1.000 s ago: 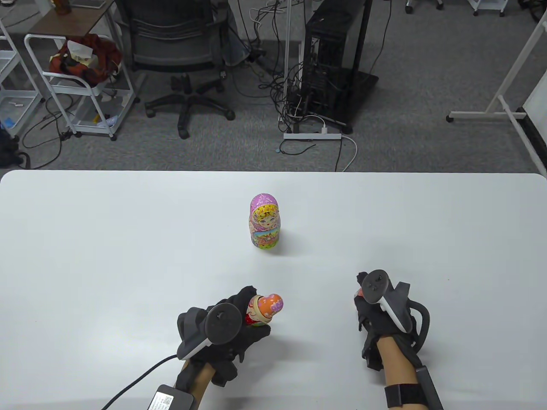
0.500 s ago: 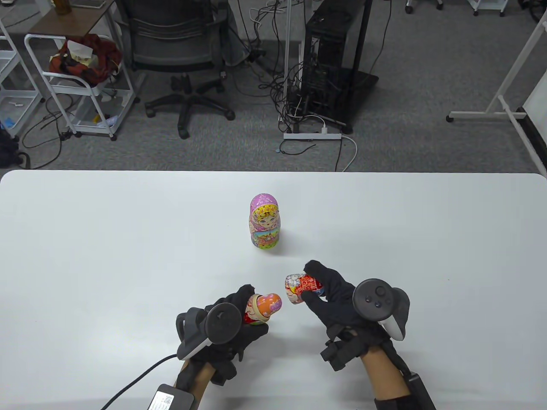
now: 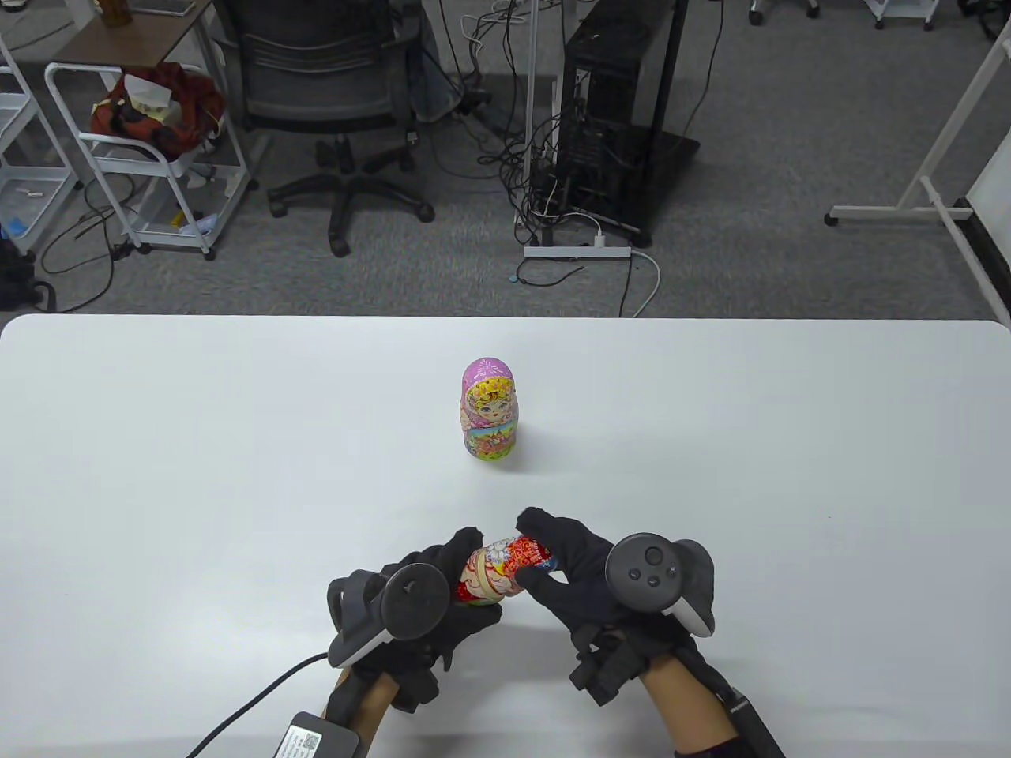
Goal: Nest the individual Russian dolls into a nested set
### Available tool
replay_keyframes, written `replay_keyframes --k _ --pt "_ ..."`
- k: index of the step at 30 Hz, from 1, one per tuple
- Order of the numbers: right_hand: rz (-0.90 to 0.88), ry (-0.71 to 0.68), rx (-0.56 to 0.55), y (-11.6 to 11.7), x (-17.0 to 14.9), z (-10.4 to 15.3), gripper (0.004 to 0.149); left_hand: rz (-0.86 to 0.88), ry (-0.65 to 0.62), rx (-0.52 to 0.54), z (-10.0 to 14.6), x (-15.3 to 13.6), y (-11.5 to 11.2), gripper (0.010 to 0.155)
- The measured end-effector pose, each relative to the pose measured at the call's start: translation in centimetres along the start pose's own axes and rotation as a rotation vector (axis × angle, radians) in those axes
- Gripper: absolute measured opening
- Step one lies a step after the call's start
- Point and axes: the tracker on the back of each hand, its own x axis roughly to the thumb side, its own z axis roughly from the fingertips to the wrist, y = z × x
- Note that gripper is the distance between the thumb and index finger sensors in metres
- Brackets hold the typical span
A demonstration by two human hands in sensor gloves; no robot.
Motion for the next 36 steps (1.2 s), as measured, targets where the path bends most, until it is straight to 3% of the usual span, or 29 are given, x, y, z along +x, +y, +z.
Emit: replay_keyframes --k 27,36 --pt "0.024 -0.001 0.01 0.73 0.32 0.02 0.064 0.072 -0.013 -0.061 -0.14 -0.21 -0.31 0.095" --pt "-0.067 0.036 0.003 0.94 -0.19 -0.3 0.065 0.158 -0.01 -0.102 -0.25 -0.28 -0.44 0.095"
